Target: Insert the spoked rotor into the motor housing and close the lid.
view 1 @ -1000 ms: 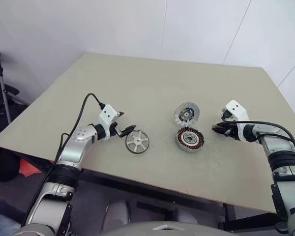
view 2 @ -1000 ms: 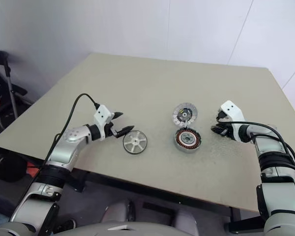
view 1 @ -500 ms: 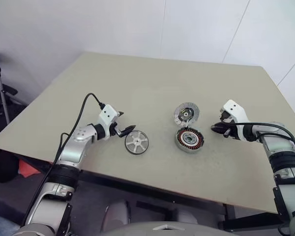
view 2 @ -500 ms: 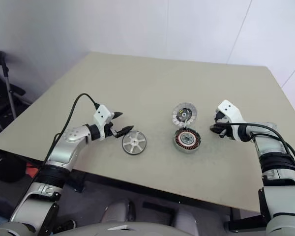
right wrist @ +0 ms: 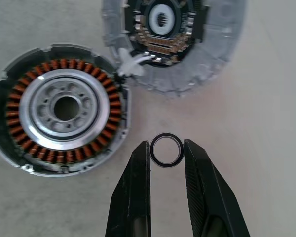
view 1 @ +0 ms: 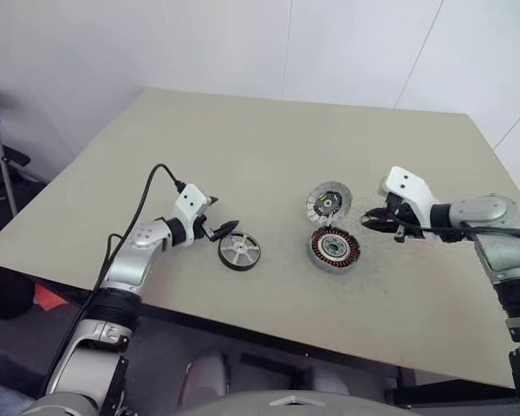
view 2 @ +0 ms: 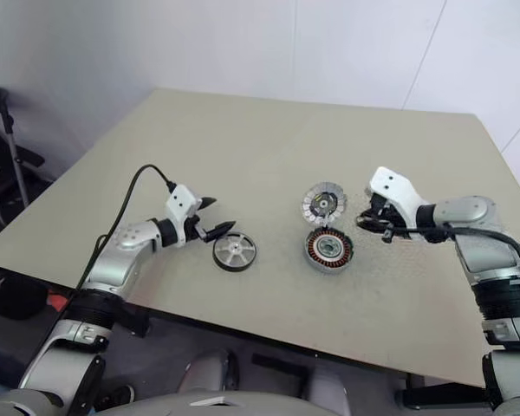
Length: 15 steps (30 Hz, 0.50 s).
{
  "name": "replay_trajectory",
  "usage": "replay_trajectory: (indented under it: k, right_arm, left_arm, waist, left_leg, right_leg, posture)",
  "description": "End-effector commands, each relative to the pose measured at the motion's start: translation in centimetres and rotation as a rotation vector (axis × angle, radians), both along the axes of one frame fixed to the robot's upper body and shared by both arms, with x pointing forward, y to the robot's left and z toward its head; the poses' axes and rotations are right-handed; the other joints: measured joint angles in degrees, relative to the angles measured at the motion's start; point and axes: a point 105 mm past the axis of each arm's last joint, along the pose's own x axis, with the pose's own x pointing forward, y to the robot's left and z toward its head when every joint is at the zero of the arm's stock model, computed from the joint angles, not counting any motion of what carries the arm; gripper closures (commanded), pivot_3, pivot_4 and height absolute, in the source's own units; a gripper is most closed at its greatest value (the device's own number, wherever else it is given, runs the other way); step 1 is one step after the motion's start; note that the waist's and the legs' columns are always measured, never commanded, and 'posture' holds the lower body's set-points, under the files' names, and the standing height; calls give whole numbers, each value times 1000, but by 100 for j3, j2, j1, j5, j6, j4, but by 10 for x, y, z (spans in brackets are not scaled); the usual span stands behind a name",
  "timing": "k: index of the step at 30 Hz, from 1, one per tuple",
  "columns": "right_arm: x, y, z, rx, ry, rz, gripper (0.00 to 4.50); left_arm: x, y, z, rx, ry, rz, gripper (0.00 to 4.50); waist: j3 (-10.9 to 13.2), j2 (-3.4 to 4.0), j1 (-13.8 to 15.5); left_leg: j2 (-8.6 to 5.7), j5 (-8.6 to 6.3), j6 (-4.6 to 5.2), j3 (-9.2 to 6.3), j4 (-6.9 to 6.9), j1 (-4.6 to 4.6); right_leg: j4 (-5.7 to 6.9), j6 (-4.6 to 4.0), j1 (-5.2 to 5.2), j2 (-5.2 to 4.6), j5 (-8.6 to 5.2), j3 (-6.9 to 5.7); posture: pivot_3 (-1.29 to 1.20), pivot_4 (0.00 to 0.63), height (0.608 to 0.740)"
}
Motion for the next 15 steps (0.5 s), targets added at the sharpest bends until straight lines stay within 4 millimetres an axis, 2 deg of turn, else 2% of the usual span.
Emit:
replay_trajectory:
  k: [1, 8, 12, 15]
  right_arm:
    - [-7, 22, 13, 23, -33, 82, 3854]
    - [-20, 49, 8, 46, -20, 155, 3854]
    - [-24, 57, 5, 60, -9, 167, 3854]
    - [-26, 57, -4, 59, 18, 160, 3854]
  left_arm:
    - [4, -1, 15, -2, -61, -9, 0]
    - [4, 0, 16, 3, -65, -9, 0]
    - [3, 1, 16, 5, -64, -8, 0]
    - [2, 2, 15, 7, -63, -8, 0]
  waist:
    - [0, 0, -1]
    - [0, -1, -9]
    - [0, 0, -7]
    - [0, 0, -7]
  left_leg:
    - [0, 1, -2, 0, -1, 1]
    - [0, 4, -7, -1, -6, 14]
    - [-1, 4, -7, -2, -8, 13]
    - [-1, 4, -8, -2, -10, 13]
  right_leg:
    - [0, 0, 1, 0, 0, 0]
    - [0, 2, 10, 0, 0, 2]
    - [0, 1, 10, 0, 0, 2]
    - [0, 1, 10, 0, 0, 2]
  posture:
    - [0, 0, 740]
    - [0, 0, 740]
    - [0, 0, 740]
    - [0, 0, 740]
